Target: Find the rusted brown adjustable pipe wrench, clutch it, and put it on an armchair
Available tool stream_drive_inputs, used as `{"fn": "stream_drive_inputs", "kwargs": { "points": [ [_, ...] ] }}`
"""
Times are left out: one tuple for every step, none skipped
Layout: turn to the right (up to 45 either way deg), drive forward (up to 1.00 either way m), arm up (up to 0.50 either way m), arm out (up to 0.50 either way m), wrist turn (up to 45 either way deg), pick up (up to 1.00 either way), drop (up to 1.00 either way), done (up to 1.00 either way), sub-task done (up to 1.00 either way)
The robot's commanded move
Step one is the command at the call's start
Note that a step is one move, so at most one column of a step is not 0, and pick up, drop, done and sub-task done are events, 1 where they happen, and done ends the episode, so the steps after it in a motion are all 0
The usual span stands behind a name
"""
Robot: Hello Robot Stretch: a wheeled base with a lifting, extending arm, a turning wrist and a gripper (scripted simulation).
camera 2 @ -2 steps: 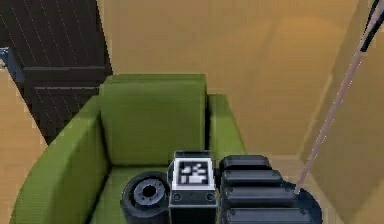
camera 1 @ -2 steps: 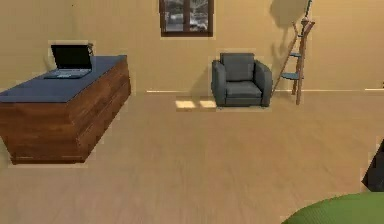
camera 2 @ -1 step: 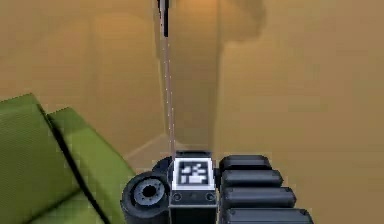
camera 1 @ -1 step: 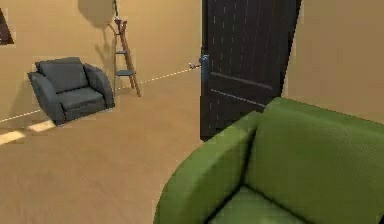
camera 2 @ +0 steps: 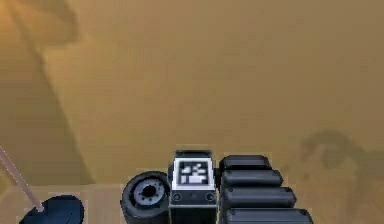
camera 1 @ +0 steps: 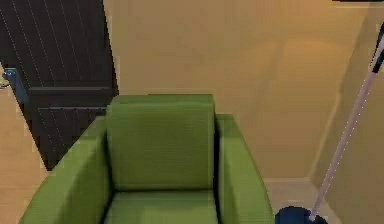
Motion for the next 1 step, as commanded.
{"fn": "stream_drive_inputs", "kwargs": {
  "points": [
    [24.0,0.0,0.0,0.0,0.0,0.0,0.0,0.0,0.0]
  ]
}}
